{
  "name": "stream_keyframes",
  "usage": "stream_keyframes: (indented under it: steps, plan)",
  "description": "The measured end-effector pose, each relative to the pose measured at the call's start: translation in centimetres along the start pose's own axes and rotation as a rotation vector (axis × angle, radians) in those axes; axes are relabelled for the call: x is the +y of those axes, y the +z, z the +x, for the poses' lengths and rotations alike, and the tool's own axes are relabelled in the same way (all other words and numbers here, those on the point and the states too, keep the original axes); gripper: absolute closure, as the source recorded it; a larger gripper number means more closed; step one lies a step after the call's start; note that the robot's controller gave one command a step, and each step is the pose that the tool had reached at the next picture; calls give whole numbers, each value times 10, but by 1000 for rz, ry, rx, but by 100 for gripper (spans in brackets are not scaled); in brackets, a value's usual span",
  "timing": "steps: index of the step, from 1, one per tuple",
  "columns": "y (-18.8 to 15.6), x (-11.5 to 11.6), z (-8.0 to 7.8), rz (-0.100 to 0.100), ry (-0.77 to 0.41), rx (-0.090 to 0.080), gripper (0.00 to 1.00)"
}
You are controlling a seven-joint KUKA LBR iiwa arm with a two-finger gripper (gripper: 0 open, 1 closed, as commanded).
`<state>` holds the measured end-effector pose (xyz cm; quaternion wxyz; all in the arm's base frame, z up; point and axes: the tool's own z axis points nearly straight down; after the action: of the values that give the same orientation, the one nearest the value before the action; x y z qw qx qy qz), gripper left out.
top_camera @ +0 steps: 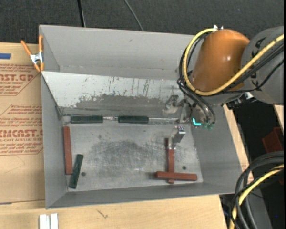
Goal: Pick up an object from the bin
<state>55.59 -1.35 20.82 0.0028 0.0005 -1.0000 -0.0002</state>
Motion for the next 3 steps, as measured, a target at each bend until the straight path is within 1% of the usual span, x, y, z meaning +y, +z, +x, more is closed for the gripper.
stream_keyframes:
  steps: [1, 2, 3]
  plan:
    - [-4, 0, -2, 0, 0, -7, 0]
    - [44, -13, 4, 1, -46, -15, 0]
    - [134, -25, 36, 0, -136, -11, 100]
